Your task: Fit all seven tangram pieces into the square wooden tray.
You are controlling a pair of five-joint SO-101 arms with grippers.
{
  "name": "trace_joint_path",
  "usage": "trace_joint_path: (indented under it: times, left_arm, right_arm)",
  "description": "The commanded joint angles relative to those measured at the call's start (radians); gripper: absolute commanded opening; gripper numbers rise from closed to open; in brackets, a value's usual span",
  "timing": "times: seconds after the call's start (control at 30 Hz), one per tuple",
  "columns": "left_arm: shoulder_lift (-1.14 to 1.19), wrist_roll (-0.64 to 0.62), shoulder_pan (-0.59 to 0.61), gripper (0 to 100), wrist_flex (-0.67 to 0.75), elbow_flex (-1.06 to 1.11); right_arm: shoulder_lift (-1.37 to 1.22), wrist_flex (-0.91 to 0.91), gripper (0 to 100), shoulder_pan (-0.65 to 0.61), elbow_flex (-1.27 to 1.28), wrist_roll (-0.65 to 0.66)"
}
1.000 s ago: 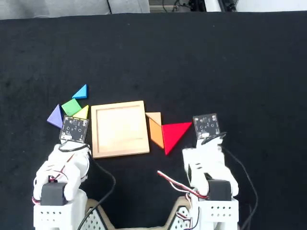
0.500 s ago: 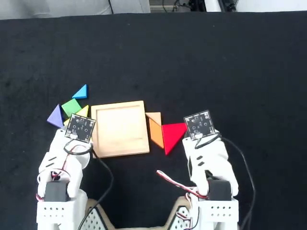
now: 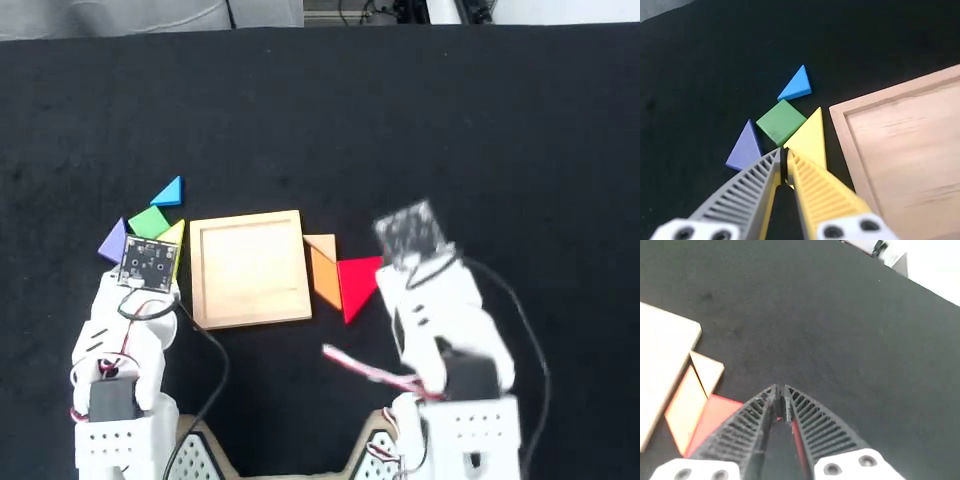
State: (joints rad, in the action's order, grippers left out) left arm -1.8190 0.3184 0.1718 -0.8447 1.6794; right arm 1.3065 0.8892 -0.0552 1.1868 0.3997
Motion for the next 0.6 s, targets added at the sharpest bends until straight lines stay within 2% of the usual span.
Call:
trace_joint_path:
  times: [0.0, 0.23, 0.37, 0.57]
  left_arm:
    - [-0.006, -0.034, 0.016, 3, 0.017, 0.019]
    - [-0.006, -0.031, 0.016, 3, 0.015, 0.019]
    - [-0.006, -0.031, 0.016, 3, 0.015, 0.019]
    - [-0.006, -0.031, 0.016, 3, 0.015, 0.019]
  right_arm:
    - [-0.424, 0.069, 1.2, -0.017, -0.332, -0.075]
    - [-1.058, 0.032, 1.2, -0.069, -0.595, -0.187]
    - [-1.277, -0.018, 1.2, -0.032, -0.734, -0.215]
    - [-1.466, 0.034, 1.2, 0.009, -0.822, -0.212]
